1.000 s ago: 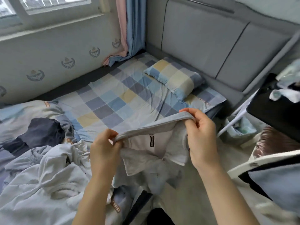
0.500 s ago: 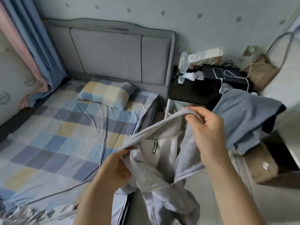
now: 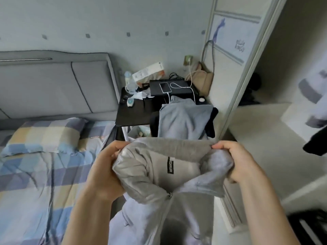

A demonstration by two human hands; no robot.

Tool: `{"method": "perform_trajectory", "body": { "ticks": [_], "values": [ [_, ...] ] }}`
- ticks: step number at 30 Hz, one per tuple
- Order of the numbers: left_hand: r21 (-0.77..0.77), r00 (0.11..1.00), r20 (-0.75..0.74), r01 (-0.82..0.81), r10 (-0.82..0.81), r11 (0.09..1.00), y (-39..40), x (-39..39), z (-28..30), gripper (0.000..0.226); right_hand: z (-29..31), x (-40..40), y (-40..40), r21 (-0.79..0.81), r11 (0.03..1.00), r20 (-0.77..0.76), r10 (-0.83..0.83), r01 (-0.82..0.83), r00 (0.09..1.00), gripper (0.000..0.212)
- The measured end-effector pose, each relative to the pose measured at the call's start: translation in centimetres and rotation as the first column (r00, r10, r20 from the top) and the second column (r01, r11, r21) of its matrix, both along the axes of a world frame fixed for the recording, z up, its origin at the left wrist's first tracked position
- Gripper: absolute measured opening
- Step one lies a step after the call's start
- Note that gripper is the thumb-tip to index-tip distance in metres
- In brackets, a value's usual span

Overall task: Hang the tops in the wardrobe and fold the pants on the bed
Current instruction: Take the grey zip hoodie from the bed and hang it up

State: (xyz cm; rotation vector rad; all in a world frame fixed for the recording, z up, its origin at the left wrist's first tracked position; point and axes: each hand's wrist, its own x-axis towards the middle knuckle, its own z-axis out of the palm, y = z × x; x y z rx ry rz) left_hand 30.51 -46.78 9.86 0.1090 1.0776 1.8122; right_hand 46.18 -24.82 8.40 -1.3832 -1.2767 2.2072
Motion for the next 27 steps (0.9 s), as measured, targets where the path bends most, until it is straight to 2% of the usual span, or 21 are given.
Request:
{"method": "perform_trajectory", "body": {
  "ticks": [2,4,5,7,9,11,13,15,17,20,21,24,25,27],
  "values": [
    [-0.007,0.999,-0.033,0.0,0.0,1.0,3.5,0.2,0.5,0.021,-0.6,2.2,3.0,-0.089,0.995,-0.11,-0.057,0.047,0.992,0.024],
    [-0.036,0.995,-0.096,0.026,-0.029,0.999,6.6,0.5,0.8,0.025,-1.0,3.5,5.2,-0.068,0.995,-0.172,-0.082,0.072,0.982,0.029],
    [-0.042,0.985,-0.155,0.075,-0.081,0.996,8.7,1.1,1.0,0.03,-1.1,4.2,6.5,-0.013,0.997,-0.169,-0.073,0.071,0.983,0.028],
    [-0.077,0.955,-0.264,0.122,-0.138,0.99,12.1,2.2,1.4,0.027,-2.4,5.4,8.9,0.281,0.96,-0.008,0.01,-0.007,1.0,0.007],
    [-0.129,0.929,-0.325,0.142,-0.177,0.981,15.7,3.2,1.4,0.021,-4.4,6.8,11.1,0.605,0.76,0.296,0.063,-0.238,0.953,0.031],
    [-0.182,0.883,-0.387,0.209,-0.265,0.961,19.2,4.1,1.5,0.034,-5.6,7.3,12.0,0.786,0.523,0.384,0.003,-0.329,0.923,0.051],
    [-0.193,0.829,-0.449,0.274,-0.333,0.942,22.0,4.6,1.9,0.031,-6.2,6.6,12.3,0.852,0.372,0.388,0.022,-0.368,0.921,0.067],
    [-0.178,0.746,-0.532,0.364,-0.401,0.914,24.8,4.9,2.6,0.024,-6.9,5.7,13.5,0.828,0.321,0.488,-0.008,-0.46,0.873,0.075],
    [-0.155,0.696,-0.591,0.397,-0.407,0.904,27.4,4.7,3.2,0.026,-7.7,5.2,15.3,0.764,0.378,0.575,-0.034,-0.522,0.817,0.069],
    [-0.125,0.684,-0.63,0.379,-0.368,0.917,32.2,3.0,3.3,0.019,-8.2,5.4,18.4,0.759,0.496,0.505,-0.042,-0.421,0.862,0.027],
    [-0.141,0.682,-0.635,0.36,-0.363,0.922,33.5,2.2,3.2,0.023,-8.0,5.7,19.3,0.782,0.528,0.441,-0.093,-0.331,0.893,0.016],
    [-0.141,0.644,-0.685,0.342,-0.341,0.929,38.5,-0.9,2.7,0.024,-5.4,6.8,23.0,0.74,0.669,0.186,-0.307,0.073,0.934,0.037],
    [-0.157,0.607,-0.718,0.337,-0.342,0.928,40.6,-2.2,2.7,0.026,-4.0,6.8,24.2,0.697,0.686,0.081,-0.365,0.209,0.927,0.038],
    [-0.176,0.509,-0.808,0.272,-0.296,0.946,44.6,-4.2,2.6,0.024,-1.0,6.5,25.9,0.626,0.686,-0.069,-0.426,0.372,0.902,0.035]
  ]
}}
